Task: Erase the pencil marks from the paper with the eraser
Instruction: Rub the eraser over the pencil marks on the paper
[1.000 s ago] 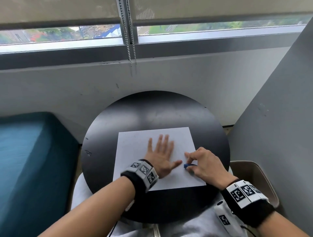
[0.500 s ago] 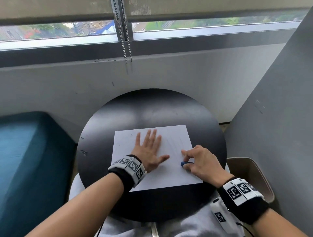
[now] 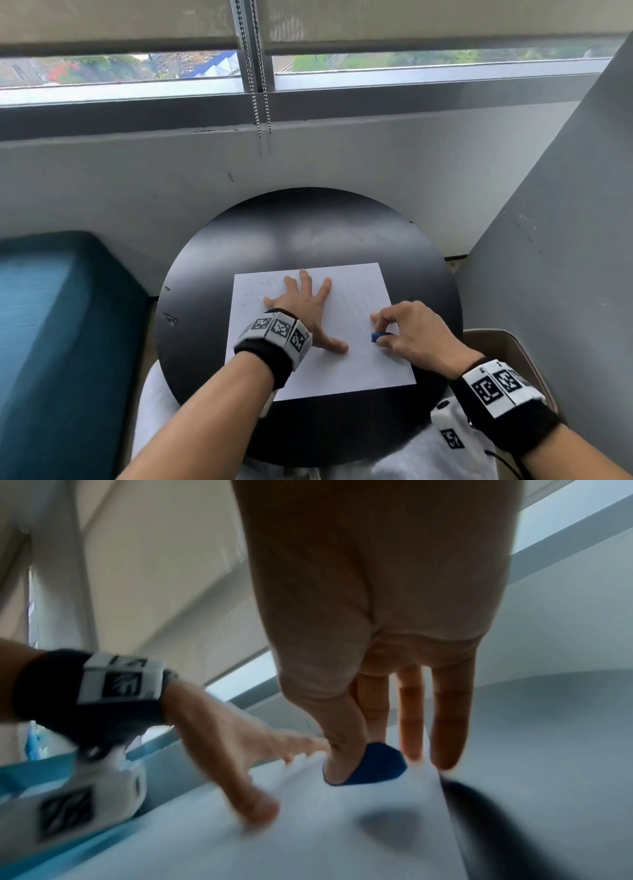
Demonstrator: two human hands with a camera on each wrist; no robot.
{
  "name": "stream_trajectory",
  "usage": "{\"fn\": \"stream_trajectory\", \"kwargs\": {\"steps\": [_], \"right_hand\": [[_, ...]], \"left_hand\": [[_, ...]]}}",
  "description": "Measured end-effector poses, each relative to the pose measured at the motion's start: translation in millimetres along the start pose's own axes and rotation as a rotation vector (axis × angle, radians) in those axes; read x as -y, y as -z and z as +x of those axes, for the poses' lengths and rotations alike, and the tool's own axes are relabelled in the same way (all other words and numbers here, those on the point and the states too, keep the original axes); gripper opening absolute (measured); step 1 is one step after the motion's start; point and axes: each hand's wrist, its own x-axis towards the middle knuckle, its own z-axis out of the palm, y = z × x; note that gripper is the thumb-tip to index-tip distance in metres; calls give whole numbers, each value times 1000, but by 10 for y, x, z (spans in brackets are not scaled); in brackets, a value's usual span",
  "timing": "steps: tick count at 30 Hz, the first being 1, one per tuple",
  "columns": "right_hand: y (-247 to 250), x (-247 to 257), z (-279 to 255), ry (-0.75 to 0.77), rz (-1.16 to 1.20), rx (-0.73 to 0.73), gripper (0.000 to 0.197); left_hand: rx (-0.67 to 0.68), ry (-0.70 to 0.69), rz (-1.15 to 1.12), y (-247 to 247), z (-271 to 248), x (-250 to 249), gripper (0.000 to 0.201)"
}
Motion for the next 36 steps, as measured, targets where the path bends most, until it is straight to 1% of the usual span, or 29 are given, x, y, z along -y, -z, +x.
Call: {"fn": "stream_trajectory", "kwargs": {"steps": [4, 6, 9, 13, 17, 22, 23, 26, 27, 30, 32, 36], "right_hand": [[150, 115, 214, 26, 28, -8, 6], [123, 185, 275, 46, 8, 29, 6], [38, 251, 286, 88, -78, 110, 7], [25, 286, 259, 142, -172, 106, 10], [32, 340, 189, 182, -259, 191, 9], [122, 353, 316, 188, -238, 151, 9], [120, 339, 303, 193, -227, 166, 8], [96, 320, 217, 228, -232, 272, 8], [107, 333, 230, 237, -240, 280, 7], [150, 365, 356, 237, -228, 208, 7], [143, 356, 373, 238, -213, 190, 6], [107, 323, 249, 271, -249, 290, 1]], "left_hand": [[31, 5, -38, 3, 0, -24, 147], [35, 8, -37, -8, -5, -31, 150], [32, 2, -43, -18, -3, -45, 149], [35, 11, -34, -31, 6, -65, 149], [40, 16, -23, -61, 13, -91, 148], [39, 22, -41, -54, 12, -96, 150], [43, 21, -43, -55, 12, -98, 150], [53, 19, -45, -55, 11, -96, 150], [54, 19, -47, -50, 11, -94, 150], [59, 18, -51, -47, 16, -92, 150], [58, 19, -54, -53, 13, -91, 150], [66, 18, -50, -47, 10, -90, 150]]}}
